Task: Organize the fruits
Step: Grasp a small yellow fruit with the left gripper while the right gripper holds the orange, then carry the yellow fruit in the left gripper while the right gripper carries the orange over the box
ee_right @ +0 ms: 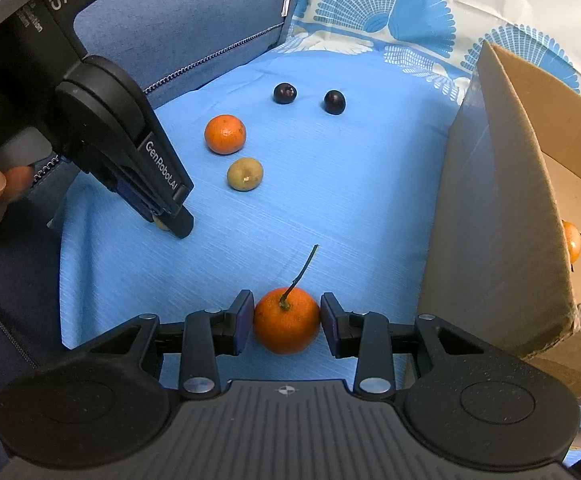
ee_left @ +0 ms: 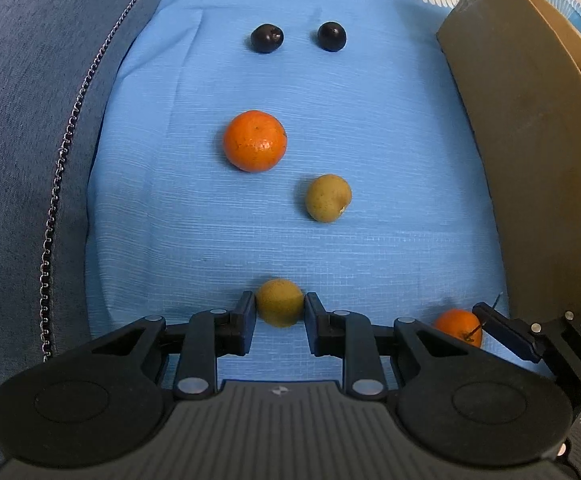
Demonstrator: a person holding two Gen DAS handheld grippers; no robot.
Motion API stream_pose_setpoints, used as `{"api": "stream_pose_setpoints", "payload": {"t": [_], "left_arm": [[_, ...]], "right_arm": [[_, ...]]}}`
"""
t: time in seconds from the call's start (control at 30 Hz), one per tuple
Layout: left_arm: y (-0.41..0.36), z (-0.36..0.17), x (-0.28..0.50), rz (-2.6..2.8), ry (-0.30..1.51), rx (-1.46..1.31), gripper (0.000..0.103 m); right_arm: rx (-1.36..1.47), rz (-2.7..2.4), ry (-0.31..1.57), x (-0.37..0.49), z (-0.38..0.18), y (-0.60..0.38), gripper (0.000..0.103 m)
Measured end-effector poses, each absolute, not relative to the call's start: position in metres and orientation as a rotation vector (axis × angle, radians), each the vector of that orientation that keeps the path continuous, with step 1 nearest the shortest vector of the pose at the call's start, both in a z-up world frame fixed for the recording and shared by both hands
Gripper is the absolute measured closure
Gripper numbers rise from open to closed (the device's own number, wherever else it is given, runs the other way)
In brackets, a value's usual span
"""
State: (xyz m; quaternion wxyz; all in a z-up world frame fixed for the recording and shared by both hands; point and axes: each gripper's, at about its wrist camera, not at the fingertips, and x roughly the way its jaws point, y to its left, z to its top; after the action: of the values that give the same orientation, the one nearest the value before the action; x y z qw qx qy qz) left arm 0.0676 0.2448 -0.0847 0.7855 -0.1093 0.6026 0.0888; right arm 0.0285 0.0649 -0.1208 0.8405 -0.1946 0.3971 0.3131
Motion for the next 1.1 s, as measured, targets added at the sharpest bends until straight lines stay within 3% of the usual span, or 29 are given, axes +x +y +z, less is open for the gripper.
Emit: {"api": "stream_pose_setpoints", "payload": {"t": [0.47, 0.9, 1.1], "left_arm": [[0.241, -0.071, 0.057, 0.17, 1.218, -0.241, 0.075], [0.21, -0.029, 0.023, 0.12, 0.916, -0.079, 0.075], [0.208, -0.03, 0.023, 0.132, 0.914, -0.073, 0.075]], "right_arm": [[-0.374, 0.662, 0.744, 0.017, -0.105, 0.056, 0.065], [-0.338, 0.698, 0.575, -0.012, -0.065, 0.035, 0.065], [-0.274, 0.69, 0.52, -0.022, -0.043, 0.012, 0.065]]}}
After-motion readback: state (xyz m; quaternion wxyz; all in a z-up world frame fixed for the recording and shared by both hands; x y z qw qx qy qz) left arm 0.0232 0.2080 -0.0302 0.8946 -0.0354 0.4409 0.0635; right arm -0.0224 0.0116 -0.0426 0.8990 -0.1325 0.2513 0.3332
